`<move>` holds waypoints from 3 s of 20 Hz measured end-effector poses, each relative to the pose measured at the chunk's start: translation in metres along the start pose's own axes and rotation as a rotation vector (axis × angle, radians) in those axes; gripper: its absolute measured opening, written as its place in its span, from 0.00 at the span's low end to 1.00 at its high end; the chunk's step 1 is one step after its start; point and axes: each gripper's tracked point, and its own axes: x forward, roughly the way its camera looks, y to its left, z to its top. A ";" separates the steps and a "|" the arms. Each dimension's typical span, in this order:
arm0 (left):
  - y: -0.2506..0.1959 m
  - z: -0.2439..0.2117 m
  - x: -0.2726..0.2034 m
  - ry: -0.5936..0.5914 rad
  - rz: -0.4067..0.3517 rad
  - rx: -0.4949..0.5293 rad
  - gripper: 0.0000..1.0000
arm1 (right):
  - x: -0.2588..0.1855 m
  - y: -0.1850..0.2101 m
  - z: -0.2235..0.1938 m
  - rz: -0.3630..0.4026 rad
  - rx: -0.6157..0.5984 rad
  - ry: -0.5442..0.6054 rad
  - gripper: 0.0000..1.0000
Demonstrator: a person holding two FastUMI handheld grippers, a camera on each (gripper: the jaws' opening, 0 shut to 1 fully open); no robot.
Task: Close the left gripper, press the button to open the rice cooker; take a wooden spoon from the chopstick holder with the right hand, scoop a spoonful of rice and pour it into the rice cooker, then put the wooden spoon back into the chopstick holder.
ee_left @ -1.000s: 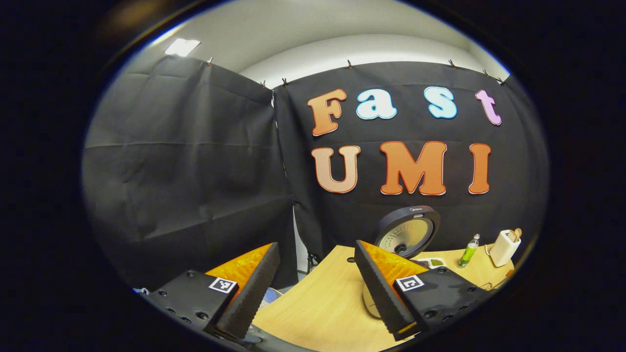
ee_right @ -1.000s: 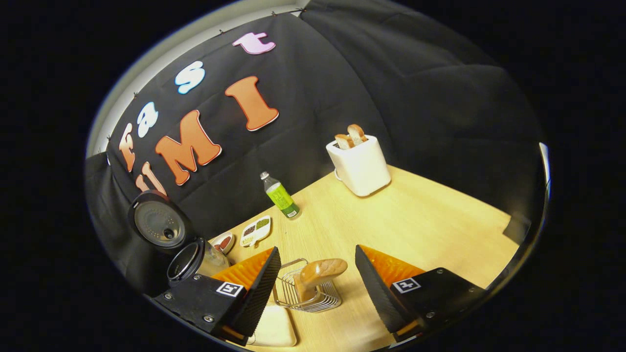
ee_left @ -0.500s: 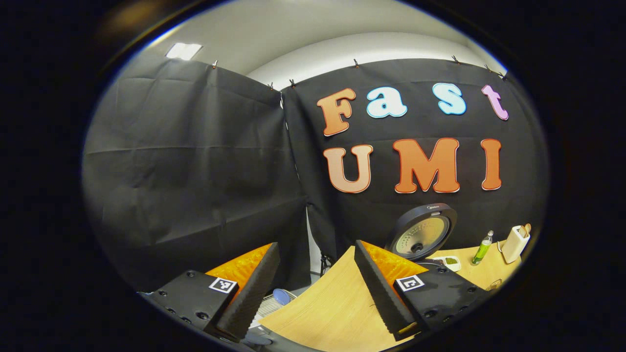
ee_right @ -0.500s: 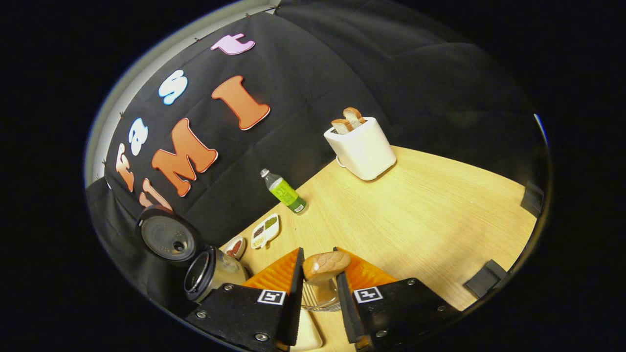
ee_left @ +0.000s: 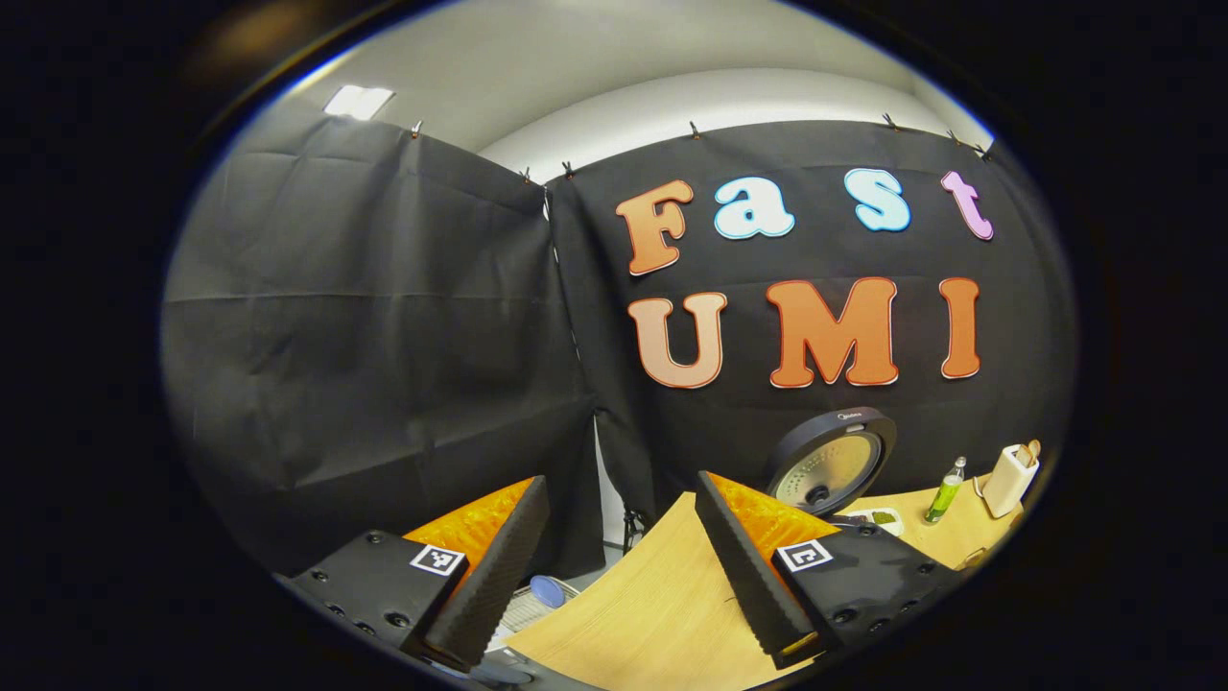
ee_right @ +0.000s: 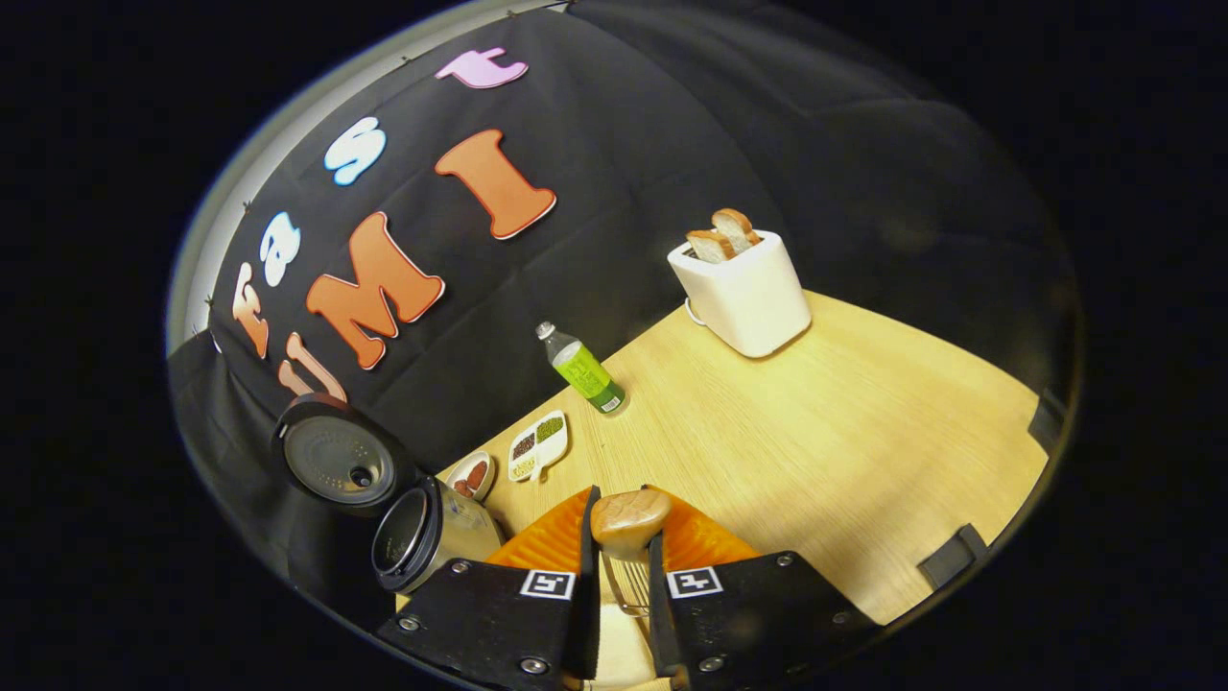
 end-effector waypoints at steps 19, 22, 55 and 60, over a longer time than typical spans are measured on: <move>0.038 -0.021 0.042 0.010 -0.105 -0.059 1.00 | -0.074 0.158 -0.061 0.200 -0.399 -0.074 0.15; 0.048 -0.026 0.047 0.016 -0.121 -0.043 0.98 | -0.056 0.149 -0.091 0.158 -0.507 -0.064 0.15; 0.039 -0.037 0.075 0.016 -0.208 -0.023 0.97 | -0.042 0.112 -0.165 0.200 0.371 0.107 0.15; 0.028 -0.033 0.071 0.005 -0.220 -0.007 0.97 | -0.054 0.110 -0.136 0.245 0.522 0.064 0.16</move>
